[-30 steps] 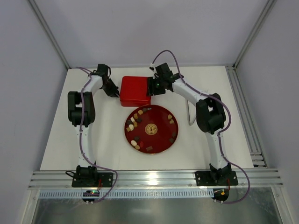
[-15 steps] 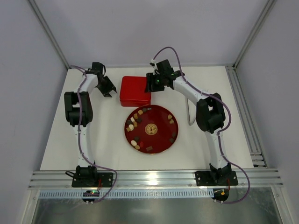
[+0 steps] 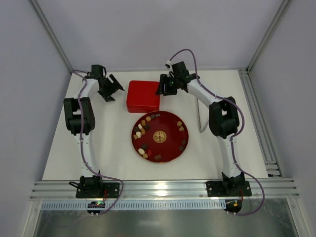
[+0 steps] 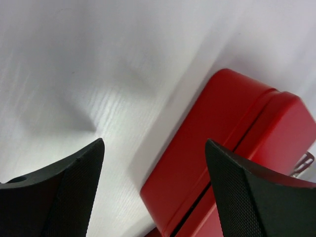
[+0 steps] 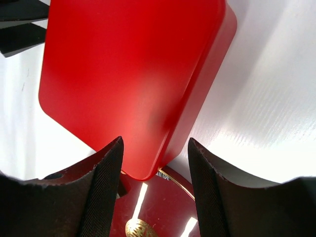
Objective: Pack the chocolate
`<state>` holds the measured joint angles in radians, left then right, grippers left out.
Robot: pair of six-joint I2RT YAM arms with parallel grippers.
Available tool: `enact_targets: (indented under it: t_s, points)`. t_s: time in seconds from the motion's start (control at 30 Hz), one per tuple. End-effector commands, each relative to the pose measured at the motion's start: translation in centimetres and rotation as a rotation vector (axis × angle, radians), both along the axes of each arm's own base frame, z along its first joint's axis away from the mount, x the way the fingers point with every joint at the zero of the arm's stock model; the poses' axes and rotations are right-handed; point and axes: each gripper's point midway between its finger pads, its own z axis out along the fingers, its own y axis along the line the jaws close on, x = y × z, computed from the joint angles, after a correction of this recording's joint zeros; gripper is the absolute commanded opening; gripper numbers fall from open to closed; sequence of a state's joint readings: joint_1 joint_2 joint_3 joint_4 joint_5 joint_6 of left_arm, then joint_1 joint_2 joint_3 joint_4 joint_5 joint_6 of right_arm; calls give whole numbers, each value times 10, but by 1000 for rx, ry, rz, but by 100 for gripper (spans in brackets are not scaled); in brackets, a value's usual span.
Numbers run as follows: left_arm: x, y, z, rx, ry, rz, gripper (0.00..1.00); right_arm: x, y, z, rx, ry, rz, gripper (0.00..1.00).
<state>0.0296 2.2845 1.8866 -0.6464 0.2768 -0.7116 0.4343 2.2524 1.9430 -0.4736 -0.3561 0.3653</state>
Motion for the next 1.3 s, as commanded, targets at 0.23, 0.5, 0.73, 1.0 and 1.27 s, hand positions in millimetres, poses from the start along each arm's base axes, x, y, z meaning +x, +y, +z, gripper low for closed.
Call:
enact_targets:
  t_s: [0.23, 0.5, 0.73, 1.0, 1.27]
  points:
    - [21, -39, 66, -237, -289, -93, 85, 23, 20, 12, 153, 8, 2, 58]
    - [12, -50, 54, -267, -280, -145, 84, 32, 23, 0, 186, 37, -10, 61]
    - [1, -57, 38, -266, -243, -155, 78, 36, 25, -8, 183, 46, -16, 61]
    - [-16, -49, 25, -228, -203, -104, 67, 38, 23, -14, 163, 48, -18, 61]
    - [-29, -66, 17, -216, -173, -125, 58, 31, 28, -15, 76, 18, -9, 61]
